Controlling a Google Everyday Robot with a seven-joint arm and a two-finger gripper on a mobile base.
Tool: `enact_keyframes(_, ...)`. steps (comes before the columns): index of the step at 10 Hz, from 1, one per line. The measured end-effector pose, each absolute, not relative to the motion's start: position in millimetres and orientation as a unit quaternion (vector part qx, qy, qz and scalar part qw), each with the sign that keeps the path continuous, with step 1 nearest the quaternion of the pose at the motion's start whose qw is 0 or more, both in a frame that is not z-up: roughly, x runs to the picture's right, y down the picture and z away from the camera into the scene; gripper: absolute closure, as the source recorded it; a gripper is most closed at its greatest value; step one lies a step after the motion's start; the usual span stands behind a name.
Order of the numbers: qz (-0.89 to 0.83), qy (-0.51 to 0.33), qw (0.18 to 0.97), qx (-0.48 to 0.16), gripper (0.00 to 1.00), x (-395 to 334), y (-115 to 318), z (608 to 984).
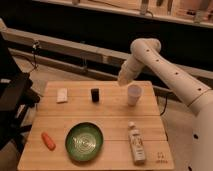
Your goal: Knock the eraser over
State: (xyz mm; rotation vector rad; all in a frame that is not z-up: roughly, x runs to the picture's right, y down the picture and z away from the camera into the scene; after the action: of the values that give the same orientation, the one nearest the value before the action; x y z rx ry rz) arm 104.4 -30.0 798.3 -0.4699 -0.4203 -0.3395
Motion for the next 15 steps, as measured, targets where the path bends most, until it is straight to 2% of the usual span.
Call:
enact_keyframes(4, -0.167, -0.205, 0.935, -0.234, 1.0, 113.9, -28.7, 803.2)
enact_keyframes(15, -0.18, -0.209, 0.931, -0.239, 1.0, 82.1, -28.2, 822.9)
